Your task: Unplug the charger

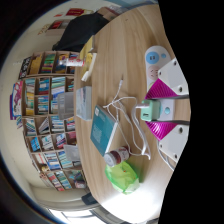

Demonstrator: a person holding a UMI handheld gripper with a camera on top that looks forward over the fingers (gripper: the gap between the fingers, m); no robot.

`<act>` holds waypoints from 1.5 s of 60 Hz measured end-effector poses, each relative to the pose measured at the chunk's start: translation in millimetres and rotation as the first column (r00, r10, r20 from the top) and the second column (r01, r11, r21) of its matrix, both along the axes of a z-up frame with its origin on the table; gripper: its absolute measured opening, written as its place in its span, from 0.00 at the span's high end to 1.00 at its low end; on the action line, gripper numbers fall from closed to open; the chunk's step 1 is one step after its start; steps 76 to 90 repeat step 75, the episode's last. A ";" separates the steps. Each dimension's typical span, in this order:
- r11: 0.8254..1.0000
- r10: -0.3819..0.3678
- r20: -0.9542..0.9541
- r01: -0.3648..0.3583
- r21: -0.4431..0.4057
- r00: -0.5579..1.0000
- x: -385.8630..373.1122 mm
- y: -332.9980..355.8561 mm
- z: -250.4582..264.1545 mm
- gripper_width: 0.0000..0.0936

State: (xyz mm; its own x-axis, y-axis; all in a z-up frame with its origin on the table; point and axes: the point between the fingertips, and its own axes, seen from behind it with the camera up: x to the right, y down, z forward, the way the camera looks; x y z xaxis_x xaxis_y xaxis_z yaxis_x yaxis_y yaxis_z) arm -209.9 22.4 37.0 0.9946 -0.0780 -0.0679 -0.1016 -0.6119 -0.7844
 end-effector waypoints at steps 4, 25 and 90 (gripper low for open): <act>0.994 -0.054 0.019 0.052 0.095 0.998 15.0 12.0 42.8 0.70; 0.978 -0.204 0.200 0.189 0.088 0.958 150.6 -25.7 134.6 0.70; 0.954 0.134 -0.104 -0.157 -0.255 0.986 261.6 -106.6 -6.9 0.11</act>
